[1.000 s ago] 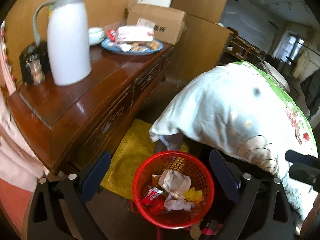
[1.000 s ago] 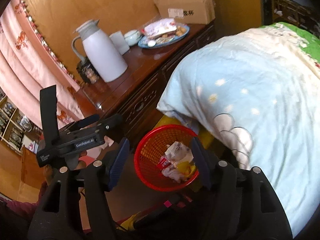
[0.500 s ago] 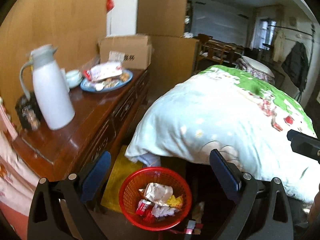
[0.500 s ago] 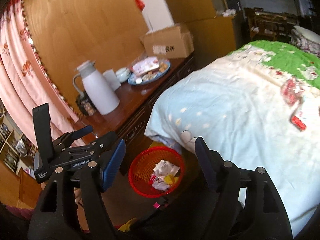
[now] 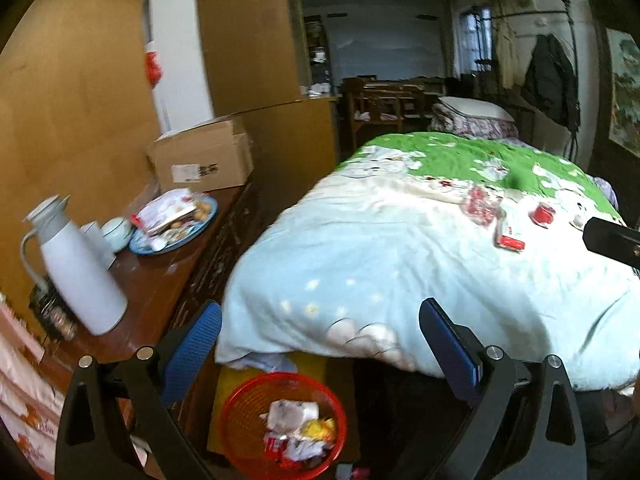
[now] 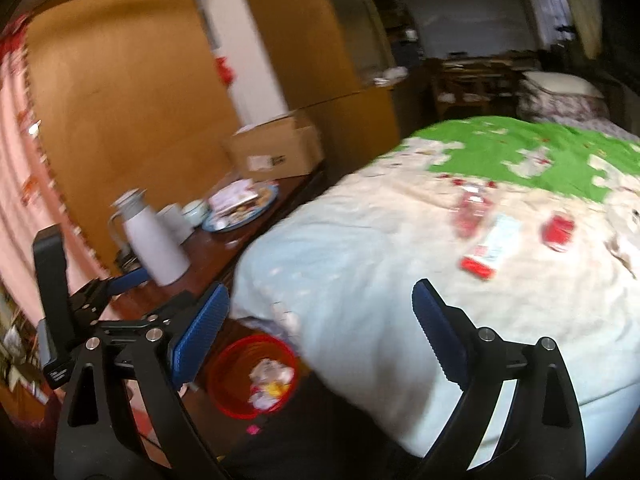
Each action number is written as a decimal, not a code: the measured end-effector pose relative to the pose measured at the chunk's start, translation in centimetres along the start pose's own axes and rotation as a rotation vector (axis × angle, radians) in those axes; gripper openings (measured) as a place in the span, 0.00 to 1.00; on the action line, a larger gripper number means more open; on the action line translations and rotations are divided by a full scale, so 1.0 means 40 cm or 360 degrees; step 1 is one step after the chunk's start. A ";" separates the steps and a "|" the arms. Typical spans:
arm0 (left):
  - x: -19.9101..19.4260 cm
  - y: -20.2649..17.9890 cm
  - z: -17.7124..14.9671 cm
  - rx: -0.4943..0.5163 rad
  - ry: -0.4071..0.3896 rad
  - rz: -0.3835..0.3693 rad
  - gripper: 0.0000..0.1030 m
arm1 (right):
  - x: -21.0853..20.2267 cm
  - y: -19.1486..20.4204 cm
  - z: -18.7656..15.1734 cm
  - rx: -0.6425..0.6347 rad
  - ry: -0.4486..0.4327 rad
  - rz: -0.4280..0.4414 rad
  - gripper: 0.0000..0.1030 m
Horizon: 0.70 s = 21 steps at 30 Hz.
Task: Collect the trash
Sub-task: 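Move both tools back toward the remaining trash on the bed, then grasp the clear snack bag with the left tool while the right tool grasps the white cloth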
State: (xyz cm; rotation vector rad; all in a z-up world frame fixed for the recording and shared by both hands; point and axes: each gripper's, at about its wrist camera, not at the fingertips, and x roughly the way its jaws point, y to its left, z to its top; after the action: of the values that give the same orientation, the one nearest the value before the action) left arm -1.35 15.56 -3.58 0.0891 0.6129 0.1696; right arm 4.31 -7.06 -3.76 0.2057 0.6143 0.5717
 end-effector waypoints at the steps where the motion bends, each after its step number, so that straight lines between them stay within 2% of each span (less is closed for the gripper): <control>1: 0.018 -0.024 0.011 0.0020 0.0008 -0.0016 0.94 | 0.001 -0.035 0.002 0.0039 -0.0008 -0.0046 0.87; 9: 0.167 -0.194 0.083 0.0159 0.0100 -0.0133 0.94 | -0.010 -0.313 0.009 0.0312 -0.0052 -0.0431 0.87; 16: 0.300 -0.323 0.142 0.0217 0.0200 -0.0234 0.94 | -0.013 -0.473 -0.011 0.0429 -0.0049 -0.0691 0.87; 21: 0.400 -0.405 0.186 0.0229 0.0304 -0.0337 0.94 | 0.004 -0.560 -0.020 0.0509 -0.0012 -0.0786 0.87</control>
State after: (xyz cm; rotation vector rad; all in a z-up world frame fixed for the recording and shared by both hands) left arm 17.95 2.35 -8.71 0.1476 0.8203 -0.0724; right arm 13.87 -25.49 -12.23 0.3431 0.7175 -0.0063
